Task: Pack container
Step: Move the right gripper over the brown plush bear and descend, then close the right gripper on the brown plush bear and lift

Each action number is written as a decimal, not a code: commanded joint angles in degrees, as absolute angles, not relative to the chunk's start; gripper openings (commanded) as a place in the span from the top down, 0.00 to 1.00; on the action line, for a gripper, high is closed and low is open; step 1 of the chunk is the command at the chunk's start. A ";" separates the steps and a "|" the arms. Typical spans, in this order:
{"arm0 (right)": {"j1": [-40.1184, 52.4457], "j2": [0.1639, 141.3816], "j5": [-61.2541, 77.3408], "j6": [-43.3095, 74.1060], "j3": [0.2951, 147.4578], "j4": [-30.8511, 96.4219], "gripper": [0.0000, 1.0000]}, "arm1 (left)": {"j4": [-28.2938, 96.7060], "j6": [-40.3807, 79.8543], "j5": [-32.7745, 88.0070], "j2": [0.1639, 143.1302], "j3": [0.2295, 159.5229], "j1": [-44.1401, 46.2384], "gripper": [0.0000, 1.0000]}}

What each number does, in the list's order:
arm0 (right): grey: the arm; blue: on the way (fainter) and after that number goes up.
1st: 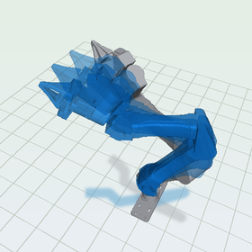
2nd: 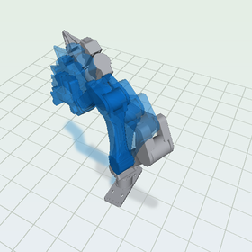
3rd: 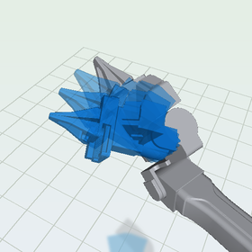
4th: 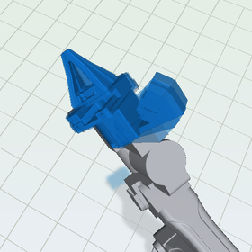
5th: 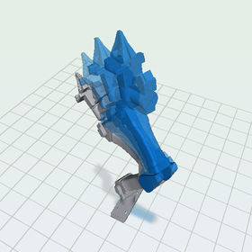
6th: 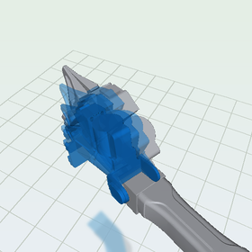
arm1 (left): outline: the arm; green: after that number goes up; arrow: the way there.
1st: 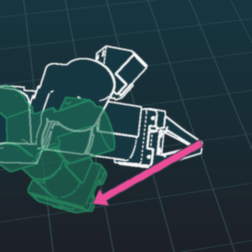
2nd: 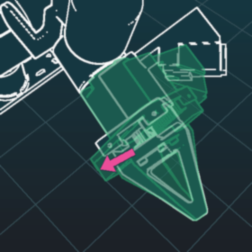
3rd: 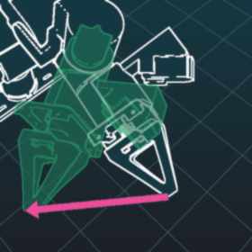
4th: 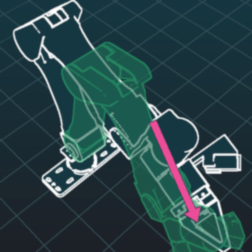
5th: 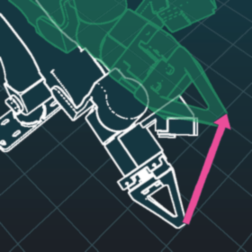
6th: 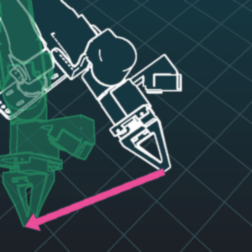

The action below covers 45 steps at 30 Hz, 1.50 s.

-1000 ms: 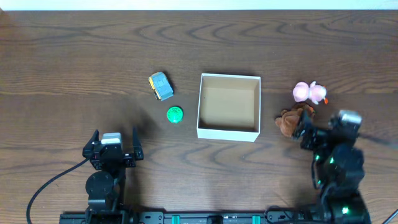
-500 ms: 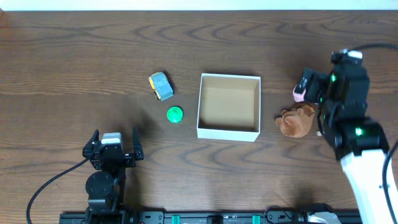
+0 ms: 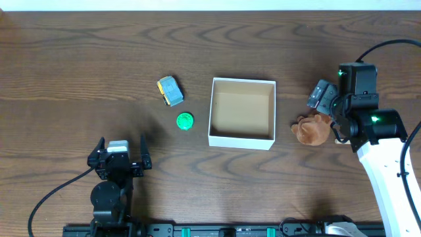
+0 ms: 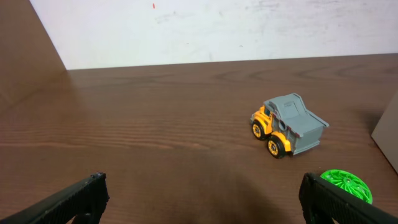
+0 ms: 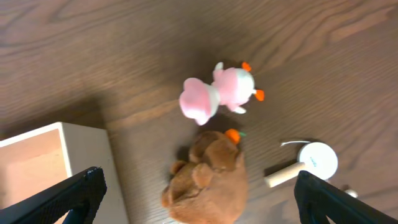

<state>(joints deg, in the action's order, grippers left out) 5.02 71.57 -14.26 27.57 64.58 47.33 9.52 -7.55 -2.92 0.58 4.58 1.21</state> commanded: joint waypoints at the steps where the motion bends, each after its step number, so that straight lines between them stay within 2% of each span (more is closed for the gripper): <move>1: 4.56 71.42 -11.92 29.80 65.87 47.40 0.01 | 9.98 -8.12 -1.98 0.23 2.94 0.93 0.02; 6: 4.51 71.53 -6.85 32.51 65.71 48.95 0.01 | 9.98 -8.12 -1.98 0.23 2.94 0.93 0.02; 8: 4.49 71.90 -8.34 37.87 65.21 49.76 0.01 | 9.98 -8.12 -1.98 0.23 2.94 0.93 0.02; 13: 4.51 74.41 -12.75 55.70 63.48 52.21 0.11 | 9.98 -8.12 -1.98 0.23 2.94 0.93 0.02; 16: 4.51 77.34 -14.44 61.56 63.02 54.52 0.11 | 9.98 -8.12 -1.98 0.23 2.94 0.93 0.02; 21: 4.54 83.57 -14.09 62.87 63.02 54.83 0.01 | 9.98 -8.12 -1.98 0.23 2.94 0.93 0.02; 34: 4.56 96.60 -6.92 64.31 63.02 54.89 0.03 | 9.98 -8.12 -1.98 0.23 2.94 0.93 0.02; 36: 4.56 97.93 -6.83 64.27 63.02 54.81 0.09 | 9.98 -8.12 -1.98 0.23 2.94 0.93 0.02; 38: 4.51 98.59 -6.83 64.25 63.02 54.85 0.27 | 9.98 -8.12 -1.98 0.23 2.94 0.93 0.02; 40: 4.51 98.45 -6.57 64.01 63.05 54.98 0.49 | 9.98 -8.12 -1.98 0.23 2.94 0.93 0.02; 43: 4.58 97.43 -6.37 61.73 63.29 55.55 0.76 | 9.98 -8.12 -1.98 0.23 2.94 0.93 0.02; 45: 4.56 96.55 -6.37 61.60 63.77 56.69 0.87 | 9.98 -8.12 -1.98 0.23 2.94 0.93 0.02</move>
<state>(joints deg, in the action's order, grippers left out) 5.02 98.08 -6.92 62.41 63.53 55.57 9.52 -7.55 -2.92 0.58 4.58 1.21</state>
